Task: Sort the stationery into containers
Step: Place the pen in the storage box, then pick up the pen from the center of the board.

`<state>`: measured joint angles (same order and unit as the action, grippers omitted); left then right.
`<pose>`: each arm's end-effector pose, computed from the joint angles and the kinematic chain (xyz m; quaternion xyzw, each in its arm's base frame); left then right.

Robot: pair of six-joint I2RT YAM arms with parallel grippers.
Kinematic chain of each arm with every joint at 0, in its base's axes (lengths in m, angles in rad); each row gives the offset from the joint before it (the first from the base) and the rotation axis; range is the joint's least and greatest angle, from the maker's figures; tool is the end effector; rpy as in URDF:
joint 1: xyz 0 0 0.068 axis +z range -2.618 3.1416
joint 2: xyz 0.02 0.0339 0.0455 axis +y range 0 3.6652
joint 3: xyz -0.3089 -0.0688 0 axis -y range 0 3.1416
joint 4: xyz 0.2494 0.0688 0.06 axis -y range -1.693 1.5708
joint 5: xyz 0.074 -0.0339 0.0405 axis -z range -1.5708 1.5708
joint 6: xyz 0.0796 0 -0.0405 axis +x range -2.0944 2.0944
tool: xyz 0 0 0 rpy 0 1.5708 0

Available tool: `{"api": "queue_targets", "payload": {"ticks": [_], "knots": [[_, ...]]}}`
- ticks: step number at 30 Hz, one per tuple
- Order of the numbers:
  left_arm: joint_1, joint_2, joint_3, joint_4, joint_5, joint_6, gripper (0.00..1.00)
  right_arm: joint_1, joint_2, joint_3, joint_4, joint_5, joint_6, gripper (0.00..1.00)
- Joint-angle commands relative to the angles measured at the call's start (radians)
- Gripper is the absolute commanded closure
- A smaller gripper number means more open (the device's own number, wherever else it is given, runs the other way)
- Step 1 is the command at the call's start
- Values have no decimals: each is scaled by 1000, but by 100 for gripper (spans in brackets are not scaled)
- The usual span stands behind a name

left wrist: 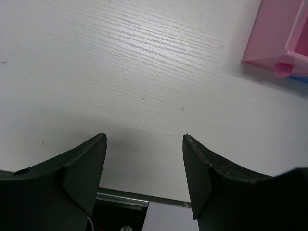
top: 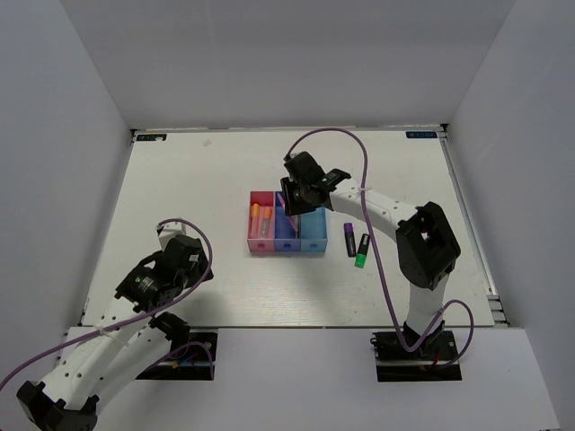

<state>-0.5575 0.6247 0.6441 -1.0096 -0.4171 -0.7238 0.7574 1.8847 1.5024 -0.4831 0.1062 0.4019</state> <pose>0.1003 -0.0246 0.2363 -0.1369 0.9292 -0.0083 0.3431 0.3462 0.3157 0.2533 -0.1477 0.9256 0.1473 0.3159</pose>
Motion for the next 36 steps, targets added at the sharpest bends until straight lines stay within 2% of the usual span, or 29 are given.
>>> {"api": "queue_targets", "payload": {"ticks": [1, 5, 20, 21, 22, 23, 24, 25, 26, 29, 31, 32, 33, 35, 36], "knots": [[7, -6, -3, 8, 1, -8, 26, -4, -1, 30, 15, 0, 5, 58], [5, -8, -6, 8, 6, -9, 26, -4, -1, 27, 20, -3, 6, 56], [7, -7, -8, 14, 18, -3, 26, -7, -22, 25, 23, 0, -5, 56], [8, -3, -8, 28, 32, 1, 27, -4, -35, 22, 24, 1, -11, 59], [7, 0, -3, 35, 47, 4, 30, -7, -47, 19, 28, 30, -47, 72], [7, 22, 0, 49, 58, 9, 40, -12, -62, 13, 26, 45, -63, 81], [4, 27, 21, 63, 102, 32, 55, -18, -125, -8, 31, 78, -118, 100], [2, 41, 31, 78, 110, 43, 55, -18, -151, -36, 32, 104, -135, 100], [2, 70, 40, 86, 122, 66, 71, -41, -203, -71, 31, 112, -149, 100], [-44, 136, 86, 149, 172, 99, 88, -117, -356, -190, 15, 131, -172, 100], [-85, 170, 118, 173, 172, 110, 88, -170, -404, -250, -17, 168, -167, 93], [-123, 215, 150, 186, 166, 130, 86, -187, -415, -280, -35, 177, -169, 73], [-143, 231, 158, 198, 159, 135, 73, -257, -426, -289, -57, 175, -167, 68], [-226, 298, 195, 227, 129, 164, 56, -302, -452, -352, -112, 118, -164, 62], [-246, 315, 204, 242, 121, 172, 40, -364, -467, -370, -120, 98, -163, 62]]}}
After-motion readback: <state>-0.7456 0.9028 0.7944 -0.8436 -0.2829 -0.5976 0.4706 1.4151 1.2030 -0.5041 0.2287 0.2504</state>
